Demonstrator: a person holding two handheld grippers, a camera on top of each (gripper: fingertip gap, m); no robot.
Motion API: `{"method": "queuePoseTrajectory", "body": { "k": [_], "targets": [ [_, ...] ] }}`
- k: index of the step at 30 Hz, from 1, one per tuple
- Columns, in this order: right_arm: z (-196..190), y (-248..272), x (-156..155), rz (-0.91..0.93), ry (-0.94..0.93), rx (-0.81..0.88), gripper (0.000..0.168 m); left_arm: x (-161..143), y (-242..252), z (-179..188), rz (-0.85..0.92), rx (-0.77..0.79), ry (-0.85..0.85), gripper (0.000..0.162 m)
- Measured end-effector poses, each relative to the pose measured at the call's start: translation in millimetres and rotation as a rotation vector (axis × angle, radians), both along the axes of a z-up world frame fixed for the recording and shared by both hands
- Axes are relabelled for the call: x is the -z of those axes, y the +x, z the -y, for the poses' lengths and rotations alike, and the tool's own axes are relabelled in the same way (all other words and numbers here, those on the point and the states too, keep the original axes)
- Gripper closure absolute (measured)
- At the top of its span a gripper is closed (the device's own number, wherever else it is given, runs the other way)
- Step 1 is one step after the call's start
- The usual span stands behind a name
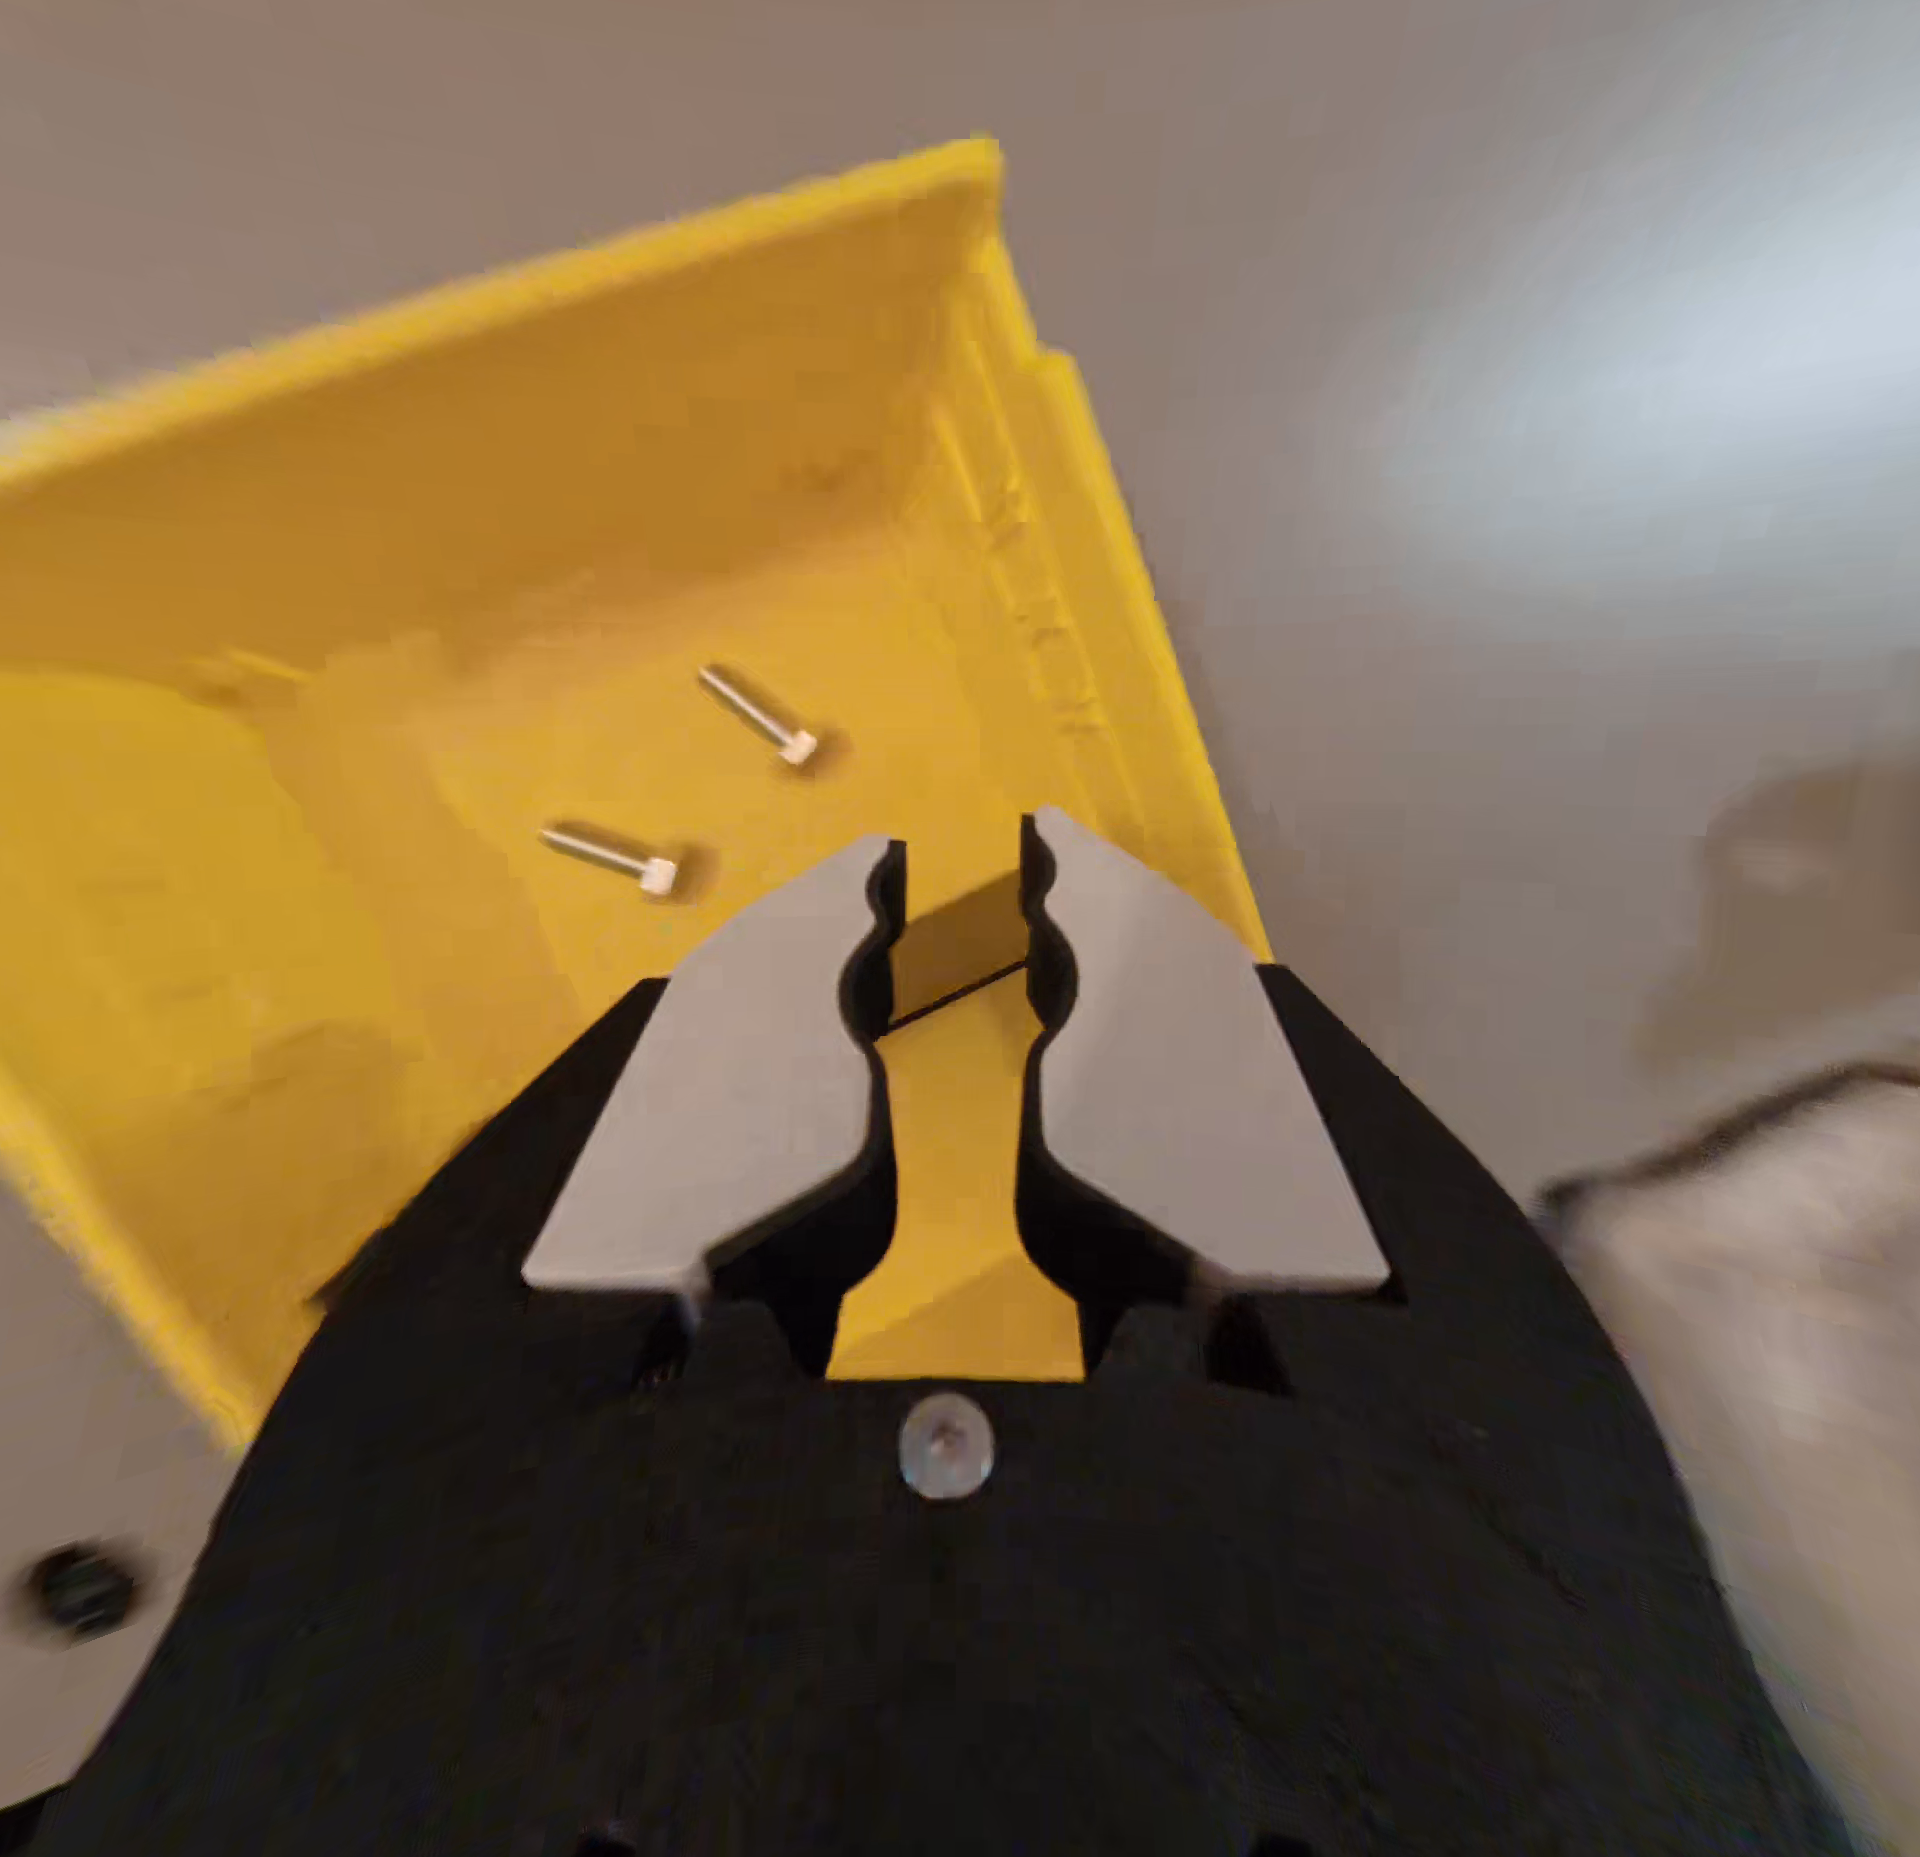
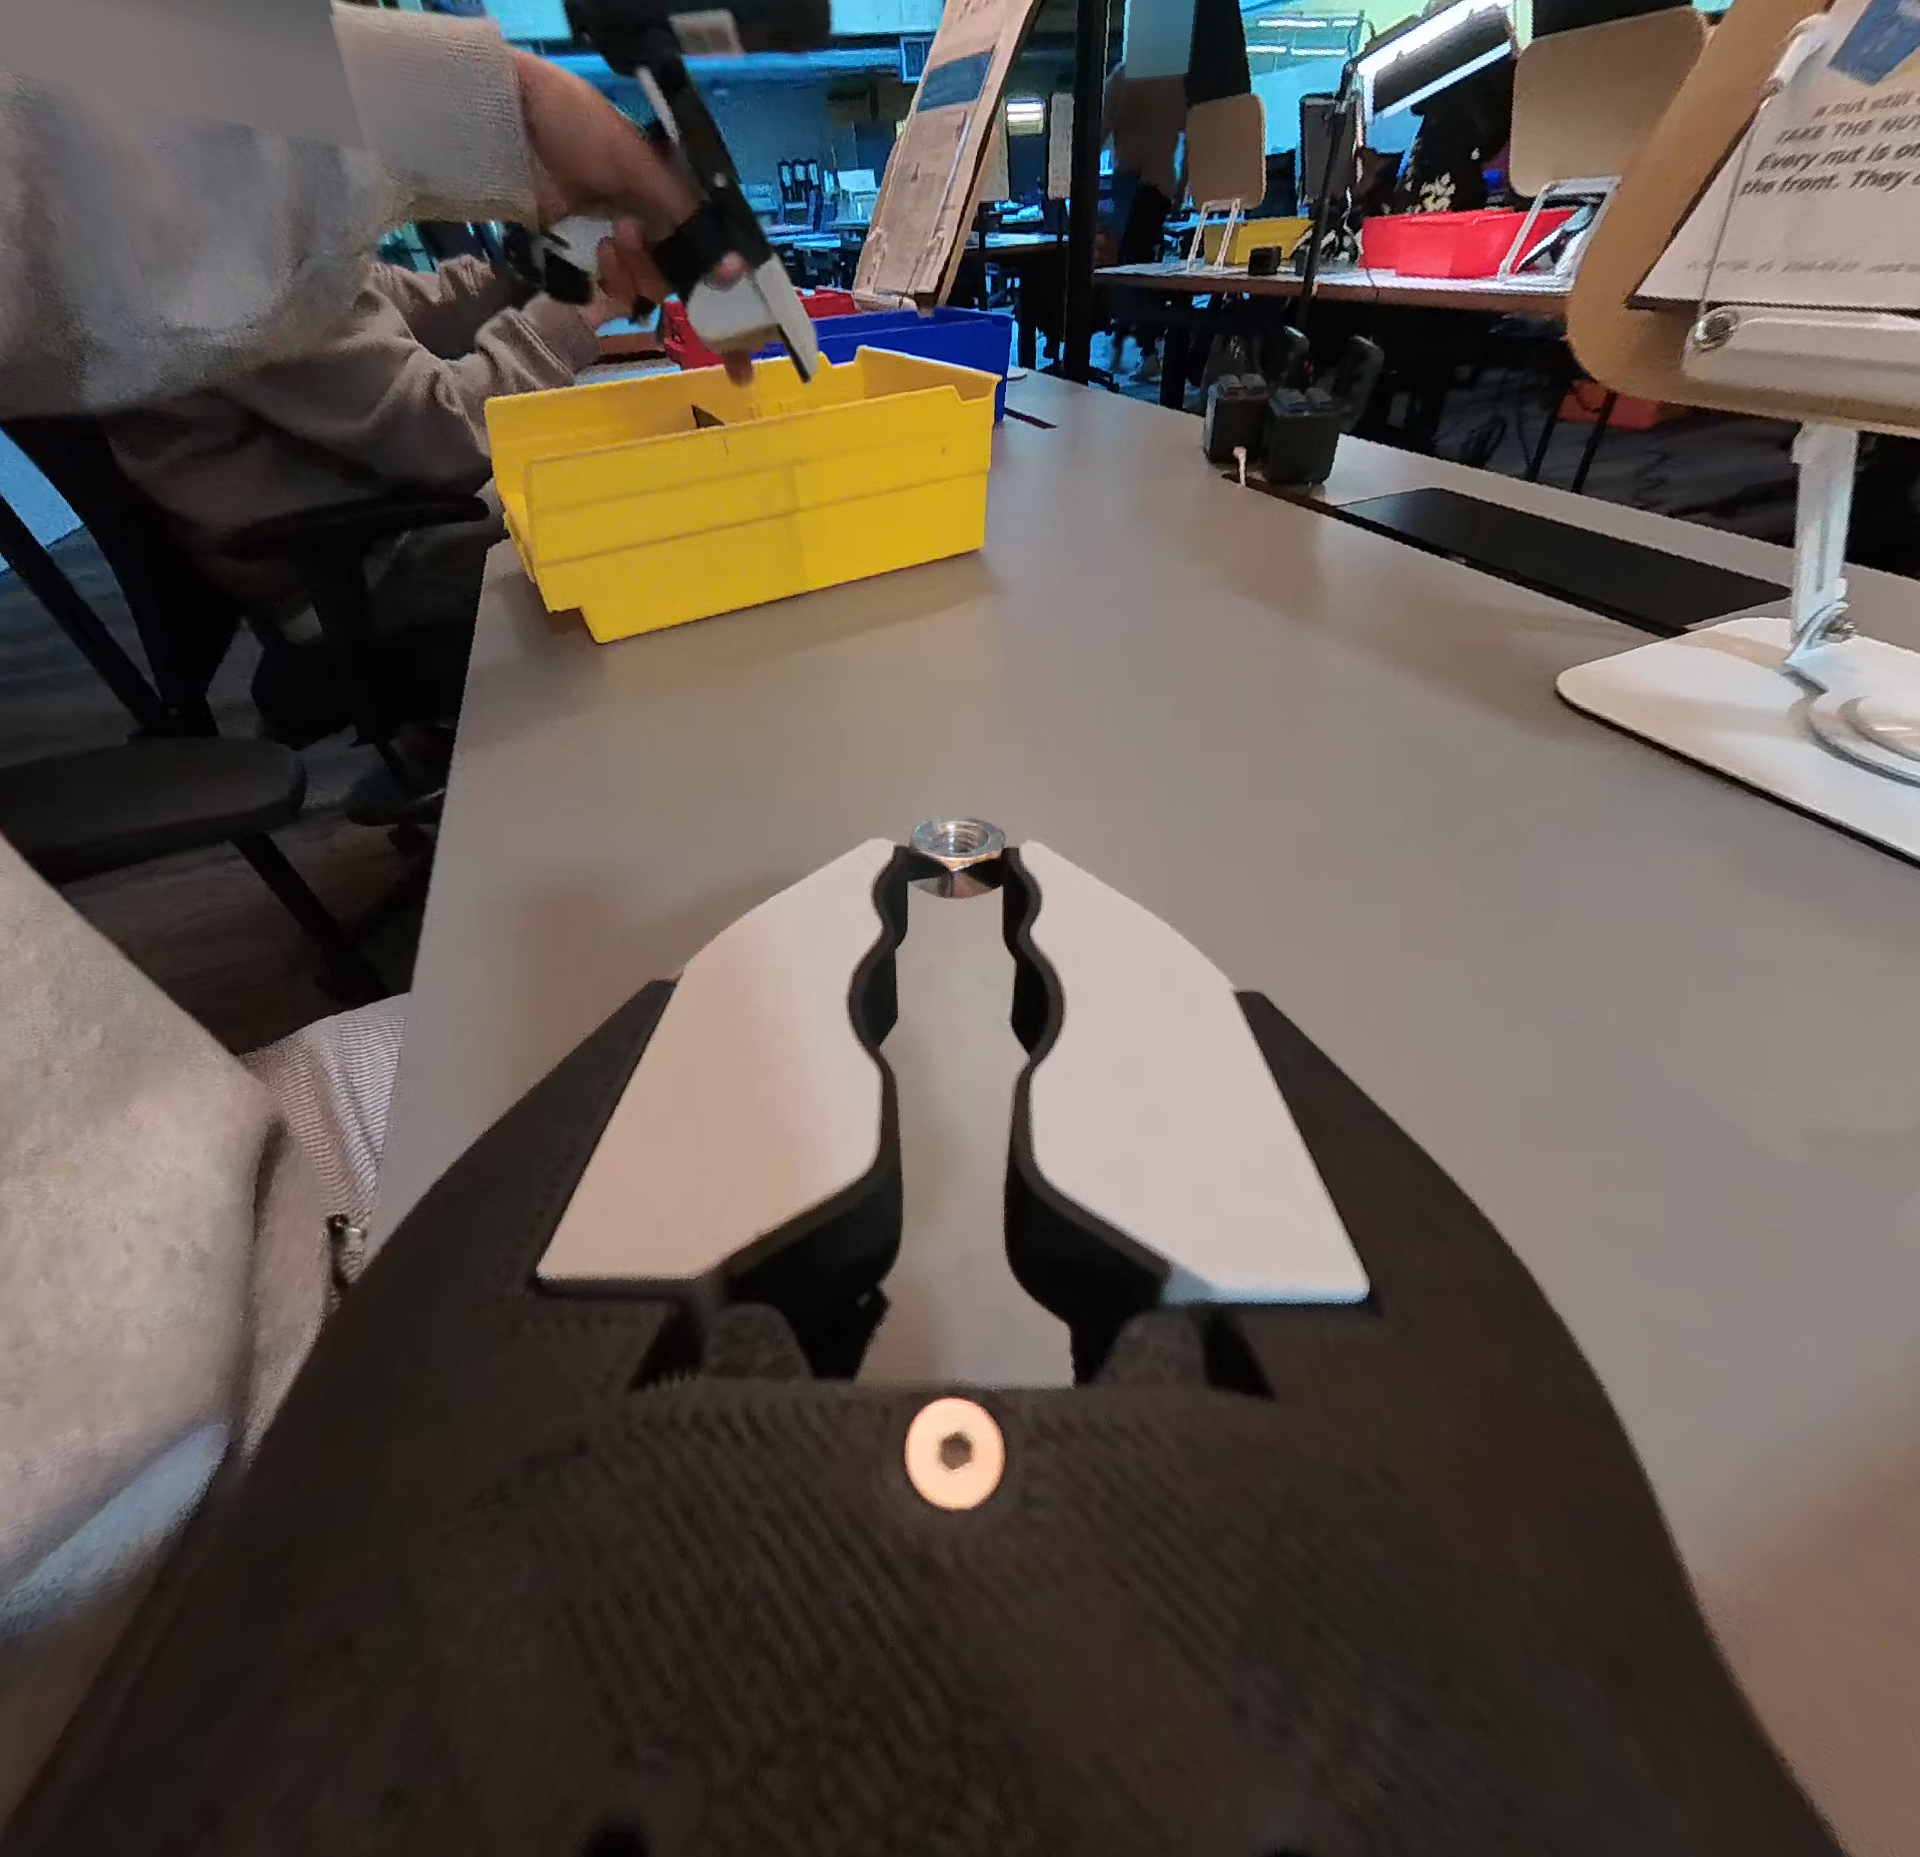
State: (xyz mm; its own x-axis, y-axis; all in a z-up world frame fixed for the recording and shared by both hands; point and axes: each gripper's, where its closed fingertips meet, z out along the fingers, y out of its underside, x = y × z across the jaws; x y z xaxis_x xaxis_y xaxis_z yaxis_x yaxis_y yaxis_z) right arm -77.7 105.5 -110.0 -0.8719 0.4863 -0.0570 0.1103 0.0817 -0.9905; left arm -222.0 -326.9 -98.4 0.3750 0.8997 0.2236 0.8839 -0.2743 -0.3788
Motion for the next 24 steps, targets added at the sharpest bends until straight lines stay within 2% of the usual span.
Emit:
{"method": "queuePoseTrajectory", "body": {
  "k": [1, 3, 4, 7, 10, 12, 16, 21, 24],
  "targets": [
    [1, -2, 1, 0.004, 0.002, -0.001, 0.151, 9, -5, 0, 0.087, -0.051, 0.097, 0.135],
    [2, -6, 2, 0.020, -0.007, 0.002, 0.151, 24, -22, 3, 0.183, -0.160, 0.226, 0.134],
    [1, -8, 0, 0.022, -0.021, 0.007, 0.151, 33, -28, 7, 0.216, -0.190, 0.228, 0.134],
    [-4, -15, -3, 0.043, -0.072, 0.019, 0.151, 60, -29, 18, 0.329, -0.174, 0.113, 0.133],
    [-10, -20, -6, 0.064, -0.112, 0.028, 0.151, 78, -17, 19, 0.459, -0.095, 0.011, 0.112],
    [-12, -22, -7, 0.070, -0.128, 0.033, 0.151, 87, -9, 14, 0.526, -0.050, -0.028, 0.105],
    [-10, -22, -9, 0.071, -0.138, 0.026, 0.151, 98, -17, 5, 0.528, -0.052, -0.062, 0.106],
    [-7, -18, -5, 0.056, -0.091, 0.011, 0.151, 103, -30, 15, 0.501, -0.101, -0.121, 0.134],
    [-6, -16, -5, 0.052, -0.082, 0.001, 0.151, 103, -24, 16, 0.513, -0.093, -0.131, 0.133]
  ]
}}
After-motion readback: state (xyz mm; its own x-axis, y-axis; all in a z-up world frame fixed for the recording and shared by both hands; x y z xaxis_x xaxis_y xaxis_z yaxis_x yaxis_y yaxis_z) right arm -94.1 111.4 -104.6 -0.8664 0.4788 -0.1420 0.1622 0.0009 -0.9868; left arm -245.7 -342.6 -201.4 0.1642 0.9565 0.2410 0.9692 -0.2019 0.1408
